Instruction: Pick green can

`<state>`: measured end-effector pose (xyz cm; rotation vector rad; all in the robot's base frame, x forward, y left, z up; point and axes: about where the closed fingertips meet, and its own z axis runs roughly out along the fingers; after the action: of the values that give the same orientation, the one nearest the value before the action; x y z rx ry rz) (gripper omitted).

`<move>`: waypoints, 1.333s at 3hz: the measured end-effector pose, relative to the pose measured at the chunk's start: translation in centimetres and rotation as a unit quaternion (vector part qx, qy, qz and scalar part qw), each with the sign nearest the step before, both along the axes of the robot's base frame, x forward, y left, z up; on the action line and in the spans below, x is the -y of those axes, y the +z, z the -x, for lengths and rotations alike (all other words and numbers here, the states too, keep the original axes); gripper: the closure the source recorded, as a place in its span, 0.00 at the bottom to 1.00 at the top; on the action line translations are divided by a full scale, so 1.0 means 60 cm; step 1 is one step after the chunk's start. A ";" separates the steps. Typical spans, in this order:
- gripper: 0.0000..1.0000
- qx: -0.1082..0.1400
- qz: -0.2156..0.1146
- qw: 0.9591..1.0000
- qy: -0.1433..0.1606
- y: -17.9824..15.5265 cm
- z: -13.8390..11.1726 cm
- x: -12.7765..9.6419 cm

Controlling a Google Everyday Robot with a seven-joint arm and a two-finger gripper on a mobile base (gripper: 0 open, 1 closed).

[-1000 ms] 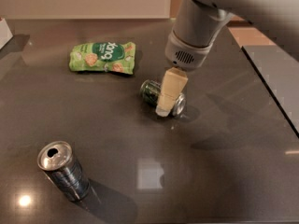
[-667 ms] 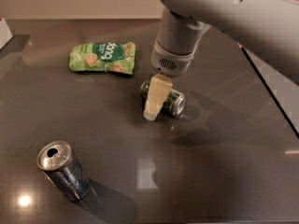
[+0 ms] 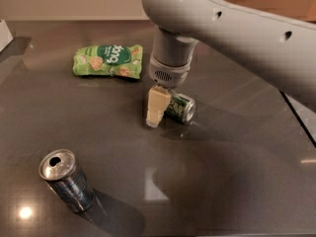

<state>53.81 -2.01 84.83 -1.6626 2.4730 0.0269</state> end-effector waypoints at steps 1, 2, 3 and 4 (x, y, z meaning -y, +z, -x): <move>0.41 -0.007 0.004 1.000 -0.012 -0.010 -0.007 0.005; 0.64 -0.008 0.002 1.000 -0.019 0.000 -0.010 0.012; 0.88 -0.009 -0.007 1.000 -0.008 0.044 -0.008 0.020; 1.00 -0.012 -0.020 0.999 0.022 0.109 -0.006 0.025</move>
Offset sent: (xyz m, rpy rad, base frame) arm 0.0077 -0.0140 0.0096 -0.0008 0.0208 -0.0600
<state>54.18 -3.53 91.37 -1.7098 2.4376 0.1009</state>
